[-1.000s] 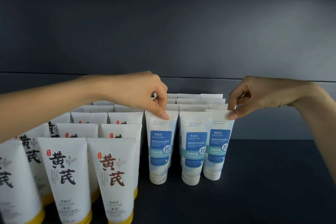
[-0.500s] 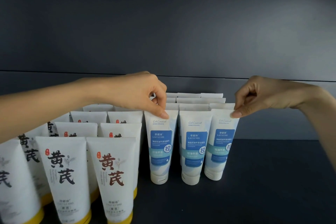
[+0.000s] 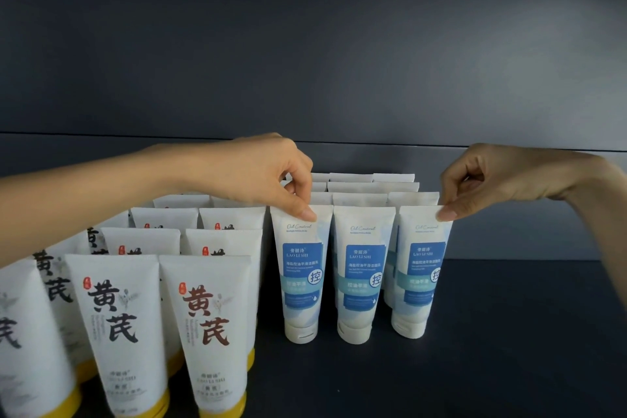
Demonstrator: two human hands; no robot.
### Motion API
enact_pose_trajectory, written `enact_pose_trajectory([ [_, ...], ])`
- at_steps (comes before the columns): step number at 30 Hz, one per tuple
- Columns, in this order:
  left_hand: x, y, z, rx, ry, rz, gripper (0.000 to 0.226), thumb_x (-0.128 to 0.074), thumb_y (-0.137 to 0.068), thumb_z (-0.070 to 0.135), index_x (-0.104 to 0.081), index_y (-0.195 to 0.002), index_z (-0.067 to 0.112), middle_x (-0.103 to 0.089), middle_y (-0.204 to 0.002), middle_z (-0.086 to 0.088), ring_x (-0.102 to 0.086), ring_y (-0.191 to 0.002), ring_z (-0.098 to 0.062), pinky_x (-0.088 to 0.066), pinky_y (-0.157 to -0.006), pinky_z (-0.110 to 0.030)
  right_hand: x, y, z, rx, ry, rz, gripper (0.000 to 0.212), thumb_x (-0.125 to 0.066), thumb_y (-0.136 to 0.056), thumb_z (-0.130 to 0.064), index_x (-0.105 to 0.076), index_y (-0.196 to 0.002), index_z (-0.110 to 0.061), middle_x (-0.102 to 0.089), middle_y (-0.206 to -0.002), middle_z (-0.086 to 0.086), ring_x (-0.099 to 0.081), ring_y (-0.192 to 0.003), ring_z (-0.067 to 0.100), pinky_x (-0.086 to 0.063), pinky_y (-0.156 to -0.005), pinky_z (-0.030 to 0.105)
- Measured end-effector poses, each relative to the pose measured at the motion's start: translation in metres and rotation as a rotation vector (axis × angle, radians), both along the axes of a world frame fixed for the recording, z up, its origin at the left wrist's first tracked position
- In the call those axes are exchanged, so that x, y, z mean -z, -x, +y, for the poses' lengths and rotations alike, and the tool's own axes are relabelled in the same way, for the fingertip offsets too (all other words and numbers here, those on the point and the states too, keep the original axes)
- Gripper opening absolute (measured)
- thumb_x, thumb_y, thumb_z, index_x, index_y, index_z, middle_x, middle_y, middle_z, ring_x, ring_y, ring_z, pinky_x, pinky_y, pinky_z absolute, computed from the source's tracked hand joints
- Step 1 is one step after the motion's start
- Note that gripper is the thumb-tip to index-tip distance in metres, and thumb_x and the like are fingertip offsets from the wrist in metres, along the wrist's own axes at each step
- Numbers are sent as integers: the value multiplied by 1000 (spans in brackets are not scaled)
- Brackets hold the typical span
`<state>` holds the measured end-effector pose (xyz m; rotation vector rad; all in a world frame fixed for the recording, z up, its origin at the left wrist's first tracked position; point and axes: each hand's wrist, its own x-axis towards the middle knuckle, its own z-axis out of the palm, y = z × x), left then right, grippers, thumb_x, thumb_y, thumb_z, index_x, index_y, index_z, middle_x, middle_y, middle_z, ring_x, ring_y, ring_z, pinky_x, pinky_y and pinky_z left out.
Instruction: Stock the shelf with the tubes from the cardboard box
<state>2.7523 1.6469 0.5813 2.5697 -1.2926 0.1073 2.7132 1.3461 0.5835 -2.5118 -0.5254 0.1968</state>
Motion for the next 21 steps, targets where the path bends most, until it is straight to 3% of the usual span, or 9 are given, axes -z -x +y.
enact_pose_trajectory([
  [5, -1, 1, -1, -4, -11, 19, 19, -73, -73, 41, -73, -67, 23, -55, -66, 12, -45, -57, -2, -35, -56, -13, 0, 3, 2, 11, 43, 11, 23, -76, -65, -39, -74, -71, -18, -66, -68, -6, -54, -63, 0, -41, -65, 8],
  [9, -1, 1, -2, -15, -14, 30, 17, -74, -73, 38, -73, -70, 22, -54, -64, 12, -46, -57, 1, -35, -56, -10, 0, 3, 4, 9, 41, -6, 25, -76, -64, -40, -75, -75, -18, -57, -60, -11, -47, -57, 0, -37, -60, 6],
  [12, -1, -1, -2, -18, -21, 33, 15, -73, -74, 39, -74, -73, 23, -55, -68, 10, -47, -58, 2, -36, -56, -10, -1, 1, 5, -18, 39, -61, 39, -75, -64, -59, -76, -81, -25, -43, -59, 2, -39, -57, 10, -35, -60, 8],
  [14, -1, 0, -2, -27, -24, 36, 12, -72, -74, 39, -72, -74, 27, -55, -70, 10, -47, -60, 4, -36, -58, -10, -2, 1, 5, -14, 24, -109, 46, -72, -57, -64, -76, -87, -29, -61, -74, 9, -56, -72, 22, -43, -75, 15],
  [16, -1, 2, 1, -39, -15, 15, 12, -71, -75, 42, -72, -78, 30, -55, -72, 7, -46, -60, 3, -36, -58, -11, -3, 1, 9, -5, -47, -164, 36, -74, -67, -58, -76, -88, -28, -72, -90, 2, -65, -88, 14, -46, -87, 21],
  [19, -1, 6, 11, -77, 14, -47, 17, -64, -78, 49, -72, -85, 35, -54, -72, 4, -44, -57, -2, -32, -54, -14, -3, 0, 21, 42, -185, -288, 16, -69, -75, -37, -75, -86, -26, -74, -87, -8, -64, -83, 1, -44, -76, 8],
  [21, -2, 10, 22, -167, -45, -100, 31, -54, -77, 62, -69, -90, 39, -56, -72, 11, -46, -60, -4, -34, -56, -19, 1, -5, 28, 62, -200, -394, 10, -68, -81, -29, -74, -87, -25, -74, -89, -8, -64, -86, 5, -45, -76, 10],
])
